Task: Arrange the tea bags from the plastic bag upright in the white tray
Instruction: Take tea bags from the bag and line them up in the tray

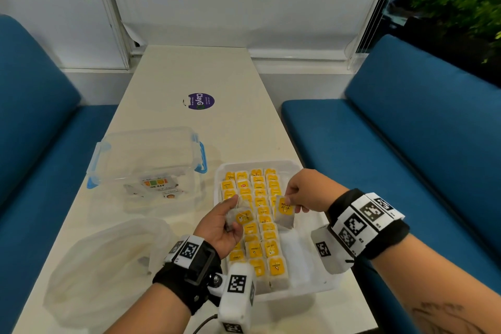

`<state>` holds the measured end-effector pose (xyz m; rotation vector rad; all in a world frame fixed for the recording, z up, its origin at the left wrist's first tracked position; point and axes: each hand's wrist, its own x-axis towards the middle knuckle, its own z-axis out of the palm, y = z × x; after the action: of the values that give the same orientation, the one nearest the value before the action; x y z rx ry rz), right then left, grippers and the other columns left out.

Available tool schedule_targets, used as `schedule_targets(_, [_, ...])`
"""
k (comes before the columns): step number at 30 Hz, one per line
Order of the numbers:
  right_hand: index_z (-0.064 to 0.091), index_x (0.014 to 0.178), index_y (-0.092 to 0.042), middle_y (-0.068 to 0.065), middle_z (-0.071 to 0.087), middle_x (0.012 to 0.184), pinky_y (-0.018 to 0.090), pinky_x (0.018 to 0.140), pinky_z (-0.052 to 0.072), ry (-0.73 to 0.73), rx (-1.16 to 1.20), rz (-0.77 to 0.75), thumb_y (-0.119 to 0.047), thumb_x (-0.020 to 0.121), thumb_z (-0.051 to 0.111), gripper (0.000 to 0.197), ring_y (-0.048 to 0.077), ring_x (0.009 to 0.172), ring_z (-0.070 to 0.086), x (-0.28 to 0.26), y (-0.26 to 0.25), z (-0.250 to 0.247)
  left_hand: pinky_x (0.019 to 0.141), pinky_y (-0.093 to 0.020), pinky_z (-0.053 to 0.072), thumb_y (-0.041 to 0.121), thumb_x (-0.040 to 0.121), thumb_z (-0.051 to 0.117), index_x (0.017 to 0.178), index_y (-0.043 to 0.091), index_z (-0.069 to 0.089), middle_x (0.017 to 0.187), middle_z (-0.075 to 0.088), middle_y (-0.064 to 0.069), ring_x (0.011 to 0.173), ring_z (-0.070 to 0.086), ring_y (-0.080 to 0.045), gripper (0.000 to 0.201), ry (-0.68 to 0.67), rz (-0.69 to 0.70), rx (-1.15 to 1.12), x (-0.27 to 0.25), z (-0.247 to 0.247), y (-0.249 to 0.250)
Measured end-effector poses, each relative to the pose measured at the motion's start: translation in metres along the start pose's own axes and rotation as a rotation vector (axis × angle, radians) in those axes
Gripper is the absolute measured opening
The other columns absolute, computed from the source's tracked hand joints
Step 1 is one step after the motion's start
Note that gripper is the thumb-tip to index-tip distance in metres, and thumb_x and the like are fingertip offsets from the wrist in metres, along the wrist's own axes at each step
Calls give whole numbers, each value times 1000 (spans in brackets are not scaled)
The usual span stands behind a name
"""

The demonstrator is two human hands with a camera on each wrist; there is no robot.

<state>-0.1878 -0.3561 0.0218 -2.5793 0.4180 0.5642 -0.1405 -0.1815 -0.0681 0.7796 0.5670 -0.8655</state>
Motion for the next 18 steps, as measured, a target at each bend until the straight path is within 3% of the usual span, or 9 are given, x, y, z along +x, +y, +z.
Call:
schedule_targets(2, [66,85,-9,-3,57,63,14,44,38,-8,11,15,-15,89,60,9,5,49,45,1,0,-2,29,-13,37,21,85,63,79,11,57,75,56,-7,40,55,-12,13,-6,-4,-2,0,-1,0])
schedule_targets(4, [68,88,-6,-3,52,64,15,46,37,-3,-59,31,-12,86,62,8,7,54,45,2,1,-2,29,-13,37,21,85,63,79,11,57,74,56,-6,46,54,-12,12,-9,-2,-4,0,-2,0])
schedule_targets(7, [55,68,-11,-1,51,65,17,47,34,-23,-35,59,-13,82,64,16,12,55,42,5,3,0,29,-13,36,20,85,63,80,11,57,72,57,-6,44,53,-12,12,-6,4,-5,-1,-2,0])
schedule_targets(10, [44,62,-14,0,57,60,20,43,33,-61,48,96,-12,81,62,25,13,49,40,9,9,1,29,-12,36,20,86,63,82,11,56,73,56,-6,37,53,-11,12,-7,7,-6,0,-2,0])
schedule_targets(16, [52,66,-19,-4,54,59,16,47,35,-83,-81,126,-5,79,64,23,6,51,47,22,21,10,29,-13,37,21,84,64,86,12,56,75,56,-6,39,55,-11,13,-11,-3,1,3,-6,0])
schedule_targets(18, [55,71,-19,-6,52,61,15,43,36,-141,-161,162,-3,80,64,21,6,52,45,27,22,15,29,-13,37,21,84,64,85,12,56,75,56,-6,40,55,-11,12,-7,-5,1,4,-6,-2])
